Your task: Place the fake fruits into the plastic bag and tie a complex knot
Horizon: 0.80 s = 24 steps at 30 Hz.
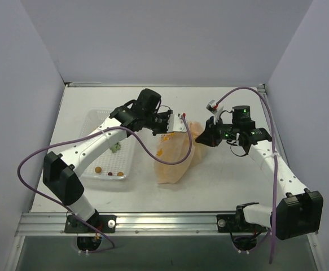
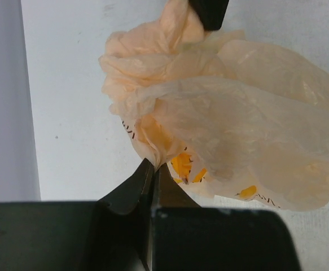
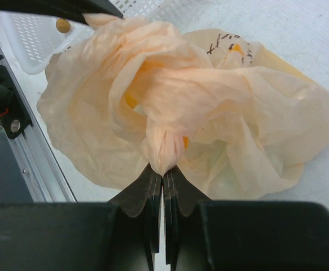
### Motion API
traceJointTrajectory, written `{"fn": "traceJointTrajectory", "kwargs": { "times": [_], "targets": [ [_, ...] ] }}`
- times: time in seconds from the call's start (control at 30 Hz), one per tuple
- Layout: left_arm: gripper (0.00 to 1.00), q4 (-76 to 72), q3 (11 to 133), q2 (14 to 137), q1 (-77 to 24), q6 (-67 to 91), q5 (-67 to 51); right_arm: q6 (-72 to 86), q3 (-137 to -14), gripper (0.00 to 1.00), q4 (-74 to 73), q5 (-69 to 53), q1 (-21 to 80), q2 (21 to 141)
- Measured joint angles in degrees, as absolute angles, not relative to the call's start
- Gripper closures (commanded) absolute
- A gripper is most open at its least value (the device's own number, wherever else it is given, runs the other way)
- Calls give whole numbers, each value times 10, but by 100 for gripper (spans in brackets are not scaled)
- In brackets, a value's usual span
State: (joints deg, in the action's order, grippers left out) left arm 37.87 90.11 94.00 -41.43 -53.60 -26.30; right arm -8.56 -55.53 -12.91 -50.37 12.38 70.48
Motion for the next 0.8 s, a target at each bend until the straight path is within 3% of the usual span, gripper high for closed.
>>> {"fn": "traceJointTrajectory", "kwargs": {
  "times": [0.37, 0.8],
  "targets": [
    [100, 373, 895, 971, -327, -414, -260, -201, -540, 100, -232, -511, 31, 645],
    [100, 373, 895, 974, -300, -355, -291, -311, -566, 100, -302, -520, -43, 678]
  ]
}}
